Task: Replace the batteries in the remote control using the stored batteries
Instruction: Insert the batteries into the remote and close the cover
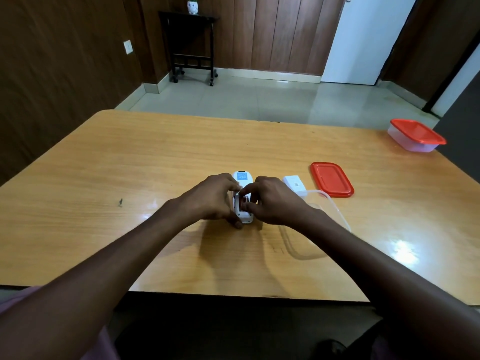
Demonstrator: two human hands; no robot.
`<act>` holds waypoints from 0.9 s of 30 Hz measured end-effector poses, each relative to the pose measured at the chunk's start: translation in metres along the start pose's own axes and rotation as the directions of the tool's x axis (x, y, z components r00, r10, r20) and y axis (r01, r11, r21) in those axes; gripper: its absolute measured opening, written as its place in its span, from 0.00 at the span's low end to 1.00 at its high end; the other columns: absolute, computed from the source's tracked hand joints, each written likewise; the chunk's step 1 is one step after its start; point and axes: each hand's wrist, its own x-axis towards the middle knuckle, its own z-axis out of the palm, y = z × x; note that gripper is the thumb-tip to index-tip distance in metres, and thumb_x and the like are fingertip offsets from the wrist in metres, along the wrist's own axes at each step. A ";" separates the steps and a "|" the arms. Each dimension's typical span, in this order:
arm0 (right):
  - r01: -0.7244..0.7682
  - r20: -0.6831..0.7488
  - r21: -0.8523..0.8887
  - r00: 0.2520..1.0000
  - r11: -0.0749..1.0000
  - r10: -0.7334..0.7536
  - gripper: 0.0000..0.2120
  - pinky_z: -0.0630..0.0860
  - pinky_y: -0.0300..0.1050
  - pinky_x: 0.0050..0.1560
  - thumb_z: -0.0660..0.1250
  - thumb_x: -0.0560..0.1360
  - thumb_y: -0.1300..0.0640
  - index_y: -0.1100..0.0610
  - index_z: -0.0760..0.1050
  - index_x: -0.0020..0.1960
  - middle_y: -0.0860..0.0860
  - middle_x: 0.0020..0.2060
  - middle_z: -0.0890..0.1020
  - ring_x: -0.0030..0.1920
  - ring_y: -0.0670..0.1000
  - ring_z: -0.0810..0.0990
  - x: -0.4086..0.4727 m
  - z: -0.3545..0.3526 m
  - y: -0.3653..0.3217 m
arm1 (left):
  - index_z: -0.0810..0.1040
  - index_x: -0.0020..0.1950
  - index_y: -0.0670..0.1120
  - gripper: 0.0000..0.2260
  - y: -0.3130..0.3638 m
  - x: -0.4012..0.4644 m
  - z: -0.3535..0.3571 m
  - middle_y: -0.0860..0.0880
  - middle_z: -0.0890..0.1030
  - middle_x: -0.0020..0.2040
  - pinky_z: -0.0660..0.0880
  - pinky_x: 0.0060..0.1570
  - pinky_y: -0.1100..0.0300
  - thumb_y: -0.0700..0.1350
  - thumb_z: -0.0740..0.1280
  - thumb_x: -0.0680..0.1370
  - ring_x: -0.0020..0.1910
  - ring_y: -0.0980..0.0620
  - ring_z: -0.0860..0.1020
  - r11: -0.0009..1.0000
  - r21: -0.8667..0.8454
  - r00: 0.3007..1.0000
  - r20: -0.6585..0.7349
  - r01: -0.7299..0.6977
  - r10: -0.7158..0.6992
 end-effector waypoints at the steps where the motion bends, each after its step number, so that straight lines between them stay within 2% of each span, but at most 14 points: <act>1: 0.004 0.001 -0.001 1.000 1.000 -0.004 0.13 0.78 0.53 0.51 0.69 0.77 0.53 0.52 0.84 0.60 0.51 0.44 0.80 0.49 0.54 0.80 0.000 0.000 -0.001 | 0.80 0.65 0.55 0.38 0.000 0.000 0.000 0.57 0.74 0.65 0.69 0.49 0.61 0.56 0.84 0.56 0.52 0.58 0.70 1.000 -0.004 1.000 0.001 0.001 -0.001; 3: 0.005 0.010 -0.011 1.000 1.000 -0.005 0.11 0.78 0.55 0.48 0.67 0.76 0.55 0.53 0.85 0.55 0.50 0.40 0.77 0.46 0.55 0.80 0.001 -0.002 -0.002 | 0.80 0.66 0.55 0.39 0.001 0.001 0.001 0.57 0.74 0.65 0.69 0.49 0.62 0.56 0.84 0.56 0.52 0.57 0.70 1.000 -0.002 1.000 0.000 0.009 -0.009; 5: 0.009 0.035 -0.060 0.999 0.998 -0.007 0.11 0.78 0.55 0.45 0.66 0.77 0.54 0.54 0.86 0.51 0.52 0.39 0.77 0.44 0.57 0.79 0.001 -0.002 -0.003 | 0.77 0.70 0.51 0.44 0.001 0.001 0.001 0.56 0.73 0.68 0.68 0.52 0.63 0.57 0.84 0.55 0.58 0.56 0.72 0.999 0.014 1.000 -0.004 0.029 -0.029; 8: 0.015 0.069 -0.144 0.998 0.989 -0.005 0.12 0.69 0.49 0.39 0.63 0.79 0.52 0.53 0.84 0.46 0.51 0.38 0.74 0.45 0.59 0.80 -0.001 0.000 -0.003 | 0.75 0.72 0.49 0.47 0.000 0.001 0.001 0.55 0.72 0.70 0.69 0.56 0.63 0.56 0.85 0.55 0.64 0.54 0.73 0.999 -0.002 0.999 -0.001 0.051 -0.051; 11: 0.033 0.090 -0.164 0.996 0.986 -0.019 0.13 0.66 0.48 0.41 0.61 0.81 0.50 0.48 0.84 0.54 0.49 0.40 0.73 0.49 0.57 0.79 -0.003 -0.002 0.001 | 0.74 0.72 0.49 0.47 0.002 -0.001 0.000 0.55 0.71 0.70 0.70 0.57 0.63 0.55 0.85 0.55 0.64 0.54 0.72 0.998 -0.005 0.998 0.001 0.055 -0.055; 13: 0.042 0.076 -0.148 0.997 0.988 -0.031 0.15 0.69 0.48 0.44 0.61 0.81 0.51 0.46 0.82 0.62 0.50 0.43 0.77 0.52 0.55 0.79 -0.007 -0.003 0.004 | 0.74 0.72 0.48 0.46 0.003 -0.004 -0.001 0.55 0.71 0.71 0.71 0.58 0.62 0.55 0.85 0.56 0.63 0.54 0.72 0.998 -0.009 0.998 0.000 0.055 -0.055; 15: 0.025 -0.015 -0.177 0.999 0.984 -0.028 0.17 0.74 0.48 0.46 0.63 0.79 0.52 0.47 0.80 0.66 0.51 0.50 0.82 0.53 0.54 0.81 -0.012 -0.004 0.009 | 0.74 0.73 0.48 0.46 0.005 -0.006 -0.002 0.55 0.71 0.71 0.71 0.59 0.60 0.55 0.85 0.58 0.61 0.55 0.72 0.998 -0.020 0.999 0.007 0.051 -0.051; 18: -0.066 -0.201 -0.261 0.979 0.963 0.013 0.16 0.78 0.49 0.48 0.64 0.77 0.55 0.53 0.81 0.63 0.51 0.54 0.83 0.54 0.56 0.82 -0.011 -0.012 0.020 | 0.72 0.74 0.47 0.46 0.007 -0.010 -0.004 0.54 0.69 0.72 0.71 0.64 0.57 0.55 0.84 0.59 0.65 0.53 0.72 0.999 -0.014 0.999 0.025 0.046 -0.046; 20: -0.138 -0.253 -0.358 0.966 0.924 0.047 0.15 0.78 0.50 0.49 0.64 0.77 0.55 0.56 0.80 0.62 0.54 0.56 0.82 0.55 0.59 0.81 -0.007 -0.018 0.028 | 0.71 0.75 0.47 0.46 0.009 -0.012 -0.005 0.54 0.68 0.73 0.71 0.65 0.57 0.55 0.83 0.60 0.67 0.52 0.71 0.999 -0.007 0.998 0.033 0.046 -0.046; 23: -0.261 -0.209 -0.454 0.961 0.852 0.184 0.16 0.75 0.50 0.47 0.64 0.76 0.54 0.59 0.78 0.61 0.57 0.57 0.79 0.53 0.63 0.81 -0.003 -0.020 0.038 | 0.69 0.76 0.48 0.46 0.008 -0.014 -0.004 0.54 0.65 0.74 0.70 0.67 0.55 0.56 0.83 0.61 0.68 0.52 0.70 0.998 -0.016 0.997 0.047 0.056 -0.056; 27: -0.332 -0.145 -0.413 0.943 0.848 0.298 0.13 0.68 0.49 0.40 0.64 0.74 0.57 0.60 0.75 0.57 0.58 0.55 0.77 0.50 0.63 0.81 0.003 -0.016 0.045 | 0.69 0.76 0.50 0.47 0.008 -0.014 -0.004 0.51 0.71 0.66 0.71 0.65 0.55 0.57 0.83 0.61 0.67 0.51 0.71 0.997 0.003 0.996 0.044 0.074 -0.074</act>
